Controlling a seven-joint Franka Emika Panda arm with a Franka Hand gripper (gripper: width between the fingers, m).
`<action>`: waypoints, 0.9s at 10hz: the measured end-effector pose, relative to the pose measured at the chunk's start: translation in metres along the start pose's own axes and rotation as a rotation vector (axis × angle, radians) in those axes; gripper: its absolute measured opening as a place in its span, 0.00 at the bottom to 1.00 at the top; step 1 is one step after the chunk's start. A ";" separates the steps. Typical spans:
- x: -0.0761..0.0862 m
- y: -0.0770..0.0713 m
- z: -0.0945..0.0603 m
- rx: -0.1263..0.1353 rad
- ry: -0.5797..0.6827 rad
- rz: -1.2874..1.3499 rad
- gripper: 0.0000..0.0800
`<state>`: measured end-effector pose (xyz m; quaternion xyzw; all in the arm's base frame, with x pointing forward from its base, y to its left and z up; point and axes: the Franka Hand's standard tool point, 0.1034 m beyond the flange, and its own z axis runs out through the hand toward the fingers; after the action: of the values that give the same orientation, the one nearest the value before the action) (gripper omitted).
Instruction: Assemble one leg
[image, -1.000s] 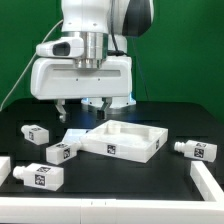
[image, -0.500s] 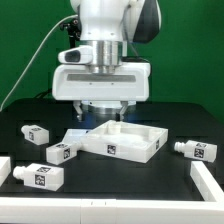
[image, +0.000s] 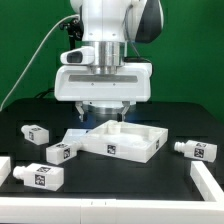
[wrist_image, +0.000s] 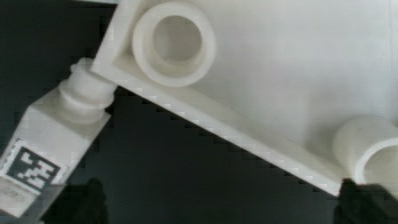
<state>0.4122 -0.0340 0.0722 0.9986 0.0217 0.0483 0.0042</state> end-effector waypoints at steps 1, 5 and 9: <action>-0.021 0.010 0.003 -0.003 -0.005 0.092 0.81; -0.047 0.033 0.015 0.003 -0.046 0.284 0.81; -0.058 0.031 0.031 0.006 -0.085 0.339 0.81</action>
Offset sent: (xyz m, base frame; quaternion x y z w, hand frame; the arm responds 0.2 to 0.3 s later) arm -0.0335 -0.0085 -0.0209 0.0521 -0.0193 0.0760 0.9956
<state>0.3590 -0.0675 0.0365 0.9891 -0.1470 0.0062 -0.0060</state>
